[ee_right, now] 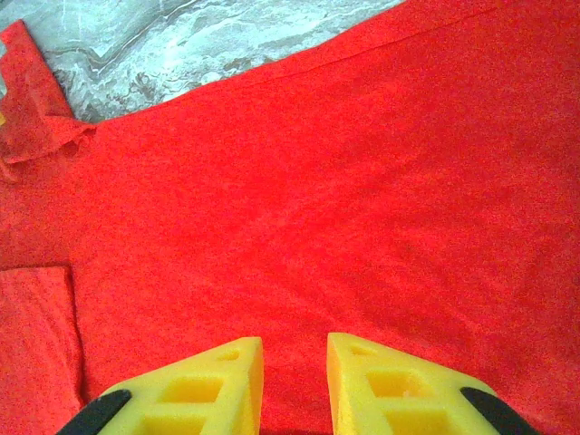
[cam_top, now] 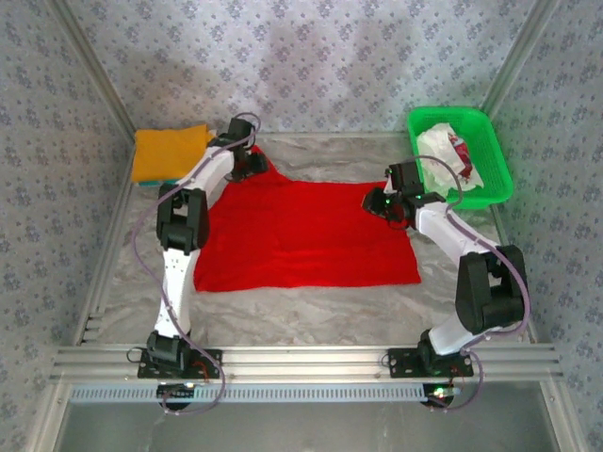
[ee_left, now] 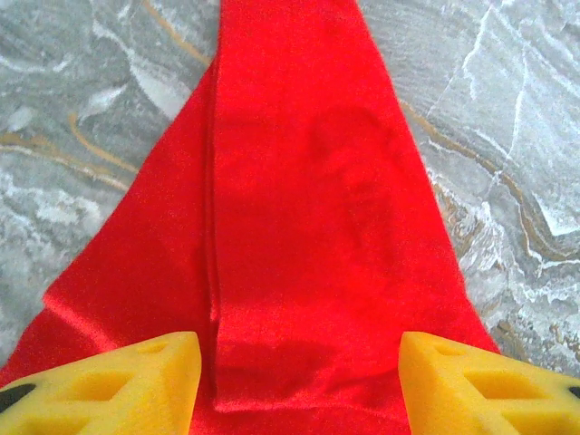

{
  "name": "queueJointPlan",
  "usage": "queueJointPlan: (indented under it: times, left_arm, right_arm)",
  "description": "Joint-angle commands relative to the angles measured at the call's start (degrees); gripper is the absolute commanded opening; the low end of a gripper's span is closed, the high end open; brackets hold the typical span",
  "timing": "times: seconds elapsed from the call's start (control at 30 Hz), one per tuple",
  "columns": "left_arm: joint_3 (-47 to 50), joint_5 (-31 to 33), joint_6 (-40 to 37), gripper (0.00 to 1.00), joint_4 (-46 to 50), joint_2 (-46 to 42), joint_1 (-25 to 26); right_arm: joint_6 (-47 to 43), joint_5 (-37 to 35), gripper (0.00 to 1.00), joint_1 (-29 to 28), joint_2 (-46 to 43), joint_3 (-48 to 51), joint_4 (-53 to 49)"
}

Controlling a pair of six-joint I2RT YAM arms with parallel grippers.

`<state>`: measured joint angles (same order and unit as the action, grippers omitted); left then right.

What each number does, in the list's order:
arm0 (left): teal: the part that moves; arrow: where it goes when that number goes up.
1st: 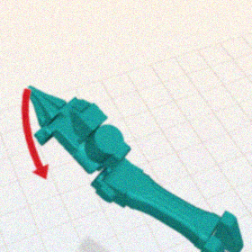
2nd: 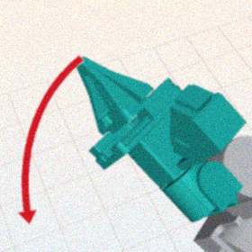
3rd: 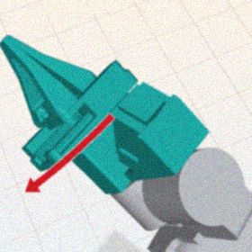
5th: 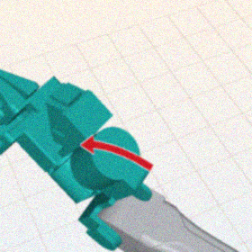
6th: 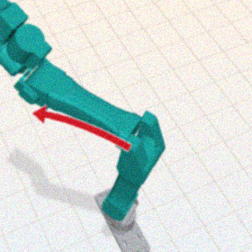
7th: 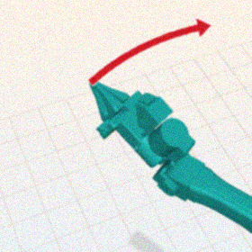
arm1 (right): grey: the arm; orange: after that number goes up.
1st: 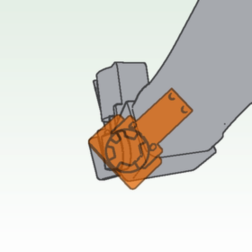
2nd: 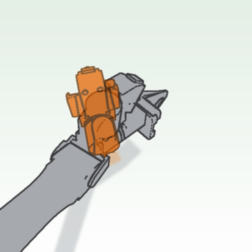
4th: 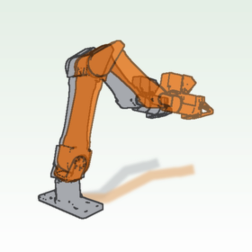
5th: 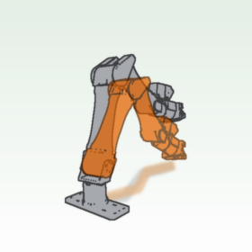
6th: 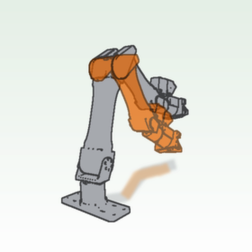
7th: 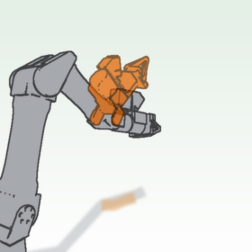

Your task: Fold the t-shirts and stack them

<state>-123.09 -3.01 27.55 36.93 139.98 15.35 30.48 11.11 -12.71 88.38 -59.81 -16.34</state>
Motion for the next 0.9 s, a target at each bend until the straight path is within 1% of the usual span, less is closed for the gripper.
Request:
queueJointPlan:
  times: [0.0,0.03,0.1,0.23,0.37,0.43,0.5,0.67,0.7,0.73,0.8,0.87]
  left_arm:
    - [-3.0,-0.1,0.1,0.55,1.7,2.4,-0.3]
    - [-3.5,0.0,0.2,0.55,3.4,2.8,-0.3]
    - [-4.0,0.2,0.2,0.55,3.7,3.3,-0.3]
    - [-4.1,2.9,0.0,0.55,4.6,3.1,-0.1]
    - [-4.1,2.8,0.0,0.54,3.8,3.6,-0.1]
    - [-4.6,2.3,0.0,0.51,3.4,4.4,-0.1]
    - [-5.1,1.6,0.0,0.44,2.6,5.0,-0.1]
    - [-9.9,0.1,0.7,0.24,3.3,7.7,0.3]
    - [-11.2,0.0,0.6,0.18,4.0,8.1,0.6]
    - [-12.4,0.1,0.5,0.15,4.7,8.4,0.8]
    - [-14.1,0.5,0.2,0.15,5.7,8.6,1.1]
    - [-15.5,1.2,-0.2,0.12,6.6,8.2,1.5]
  right_arm:
    - [-1.2,-0.1,0.27,0.4,-1.0,0.4,-0.9]
    - [-1.2,0.0,0.27,0.5,-1.0,0.4,-0.9]
    - [-1.1,0.0,0.27,0.6,-1.0,0.4,-0.8]
    - [-1.0,0.3,0.27,0.7,-0.8,0.6,-0.5]
    - [-1.0,0.6,0.27,0.8,-0.5,0.8,-0.2]
    - [-1.2,0.8,0.27,0.9,-0.3,1.0,-0.5]
    - [-1.3,1.0,0.27,1.1,-0.2,1.2,-0.7]
    - [-1.4,0.9,0.27,1.5,-0.7,1.6,-0.9]
    - [-1.4,0.9,0.27,1.6,-0.9,1.6,-0.9]
    - [-1.5,0.8,0.27,1.6,-0.9,1.6,-1.1]
    - [-1.6,0.8,0.27,1.6,-0.9,1.5,-1.3]
    - [-1.8,0.8,0.27,1.8,-0.8,1.4,-1.4]
